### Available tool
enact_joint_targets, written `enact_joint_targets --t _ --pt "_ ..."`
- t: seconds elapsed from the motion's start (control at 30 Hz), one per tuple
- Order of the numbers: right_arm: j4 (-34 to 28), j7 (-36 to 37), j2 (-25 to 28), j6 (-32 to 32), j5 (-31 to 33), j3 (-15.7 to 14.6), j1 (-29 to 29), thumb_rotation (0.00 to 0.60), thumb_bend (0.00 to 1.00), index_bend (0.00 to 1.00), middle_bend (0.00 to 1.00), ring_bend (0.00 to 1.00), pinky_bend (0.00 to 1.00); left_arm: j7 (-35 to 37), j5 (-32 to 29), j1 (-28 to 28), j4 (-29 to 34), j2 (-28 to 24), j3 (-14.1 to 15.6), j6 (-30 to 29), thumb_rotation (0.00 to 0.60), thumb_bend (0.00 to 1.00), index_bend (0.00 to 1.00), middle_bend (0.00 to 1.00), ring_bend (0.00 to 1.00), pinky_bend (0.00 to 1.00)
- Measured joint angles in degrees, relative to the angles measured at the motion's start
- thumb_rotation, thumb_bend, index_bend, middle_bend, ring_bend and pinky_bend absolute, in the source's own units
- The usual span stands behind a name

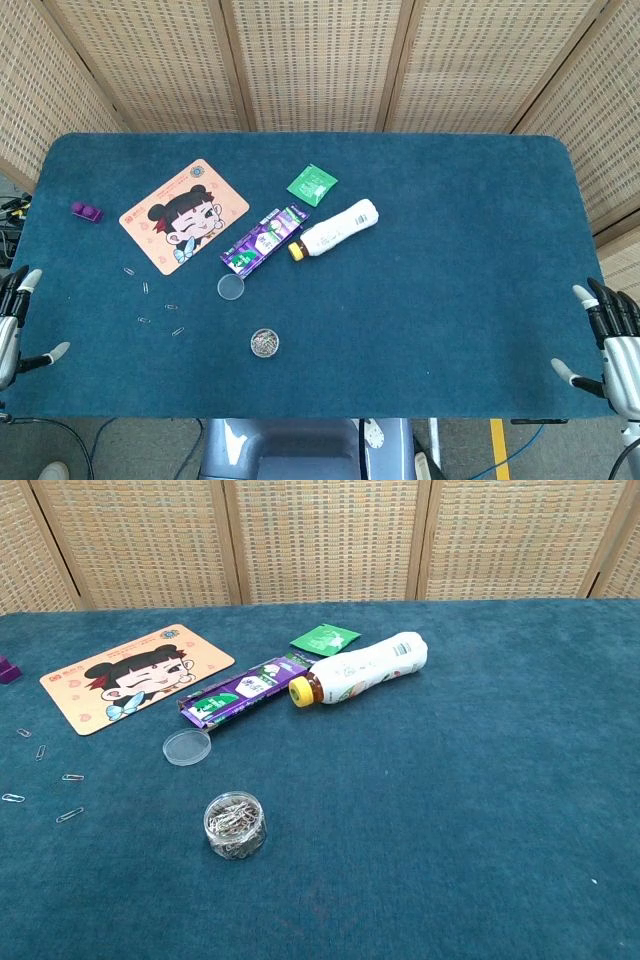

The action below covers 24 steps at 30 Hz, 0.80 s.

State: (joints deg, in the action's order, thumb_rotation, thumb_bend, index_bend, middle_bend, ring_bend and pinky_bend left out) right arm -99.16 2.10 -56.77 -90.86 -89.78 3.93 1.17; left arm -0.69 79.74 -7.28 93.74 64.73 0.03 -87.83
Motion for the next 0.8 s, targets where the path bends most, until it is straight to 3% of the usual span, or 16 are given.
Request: enact_joint_targets --t 0.33,0.47,0.63,0.8 --pt "0.44 -0.41 0.16 0.65 -0.1 -0.29 0.01 0.6 0.0 0.03 0.0 0.0 0.0 -0.7 -1.09 -1.9 -2.53 2.22 -2.02 4.54 0.6 0.0 0.02 0.0 0.0 0.0" --pt "0.1 -0.45 0.49 2.13 0.31 -0.5 0.48 0.6 0.0 0.0 0.0 0.0 0.0 -2.35 -2.45 -4.63 -3.72 3.6 -3.13 9.15 0.6 0.03 0.17 0.0 0.0 0.0" --pt "0.0 -0.78 0.37 1.94 0.35 -0.44 0.51 0.6 0.0 0.0 0.0 0.0 0.0 -4.36 -4.32 -9.65 -5.65 5.63 -4.43 18.11 0.6 0.15 0.35 0.0 0.0 0.0" --pt "0.03 -0.86 0.06 2.21 0.87 -0.3 0.63 0.6 0.0 0.0 0.0 0.0 0.0 -6.41 -5.56 -14.42 -9.97 9.67 -5.68 23.99 0.6 0.24 0.44 0.0 0.0 0.0"
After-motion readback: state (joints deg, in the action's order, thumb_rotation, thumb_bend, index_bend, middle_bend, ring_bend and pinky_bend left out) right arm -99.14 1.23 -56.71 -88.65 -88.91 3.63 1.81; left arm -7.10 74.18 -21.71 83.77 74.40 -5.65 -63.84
